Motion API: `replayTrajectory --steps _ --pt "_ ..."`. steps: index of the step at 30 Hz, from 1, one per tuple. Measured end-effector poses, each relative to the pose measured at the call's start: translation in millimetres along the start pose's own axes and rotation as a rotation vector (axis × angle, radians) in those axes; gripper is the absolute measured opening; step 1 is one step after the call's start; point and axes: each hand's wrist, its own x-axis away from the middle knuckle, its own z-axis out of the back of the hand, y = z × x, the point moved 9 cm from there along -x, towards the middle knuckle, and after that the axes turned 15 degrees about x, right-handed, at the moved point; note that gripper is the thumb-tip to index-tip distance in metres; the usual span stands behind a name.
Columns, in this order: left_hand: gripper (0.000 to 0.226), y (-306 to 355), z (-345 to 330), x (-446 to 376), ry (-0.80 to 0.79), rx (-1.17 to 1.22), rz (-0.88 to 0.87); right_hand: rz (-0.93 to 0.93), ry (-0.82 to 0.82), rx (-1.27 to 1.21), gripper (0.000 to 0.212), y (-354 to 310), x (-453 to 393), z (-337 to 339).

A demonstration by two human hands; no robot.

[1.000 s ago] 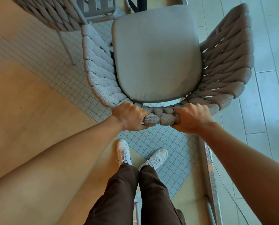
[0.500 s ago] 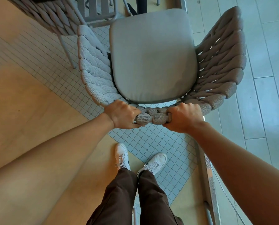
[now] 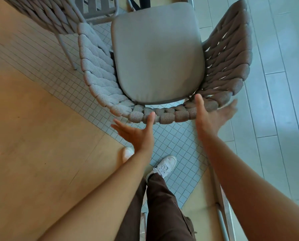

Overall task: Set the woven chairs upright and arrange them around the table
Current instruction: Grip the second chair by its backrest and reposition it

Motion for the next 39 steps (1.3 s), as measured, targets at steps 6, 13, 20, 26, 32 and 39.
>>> replayTrajectory --steps 6,13,20,26,32,39 --pt "0.093 -33 -53 0 -0.068 0.731 0.532 -0.635 -0.38 -0.707 0.093 19 19 -74" --pt "0.067 -21 -62 -8 -0.065 0.722 0.497 -0.712 -0.485 -0.646 0.052 7 17 -85" --pt "0.074 -9 -60 -24 -0.063 0.729 0.473 -0.649 -0.426 -0.657 0.054 -12 19 -83" --pt "0.073 -10 -57 -32 -0.066 0.737 0.462 -0.622 -0.439 -0.638 0.052 -16 22 -87" --pt "0.072 -13 -55 -34 -0.11 0.708 0.469 -0.559 -0.472 -0.638 0.036 -13 24 -87" --pt "0.094 -5 -15 -28 -0.37 -0.108 0.414 -0.191 -0.512 -0.031 0.069 -6 59 -63"
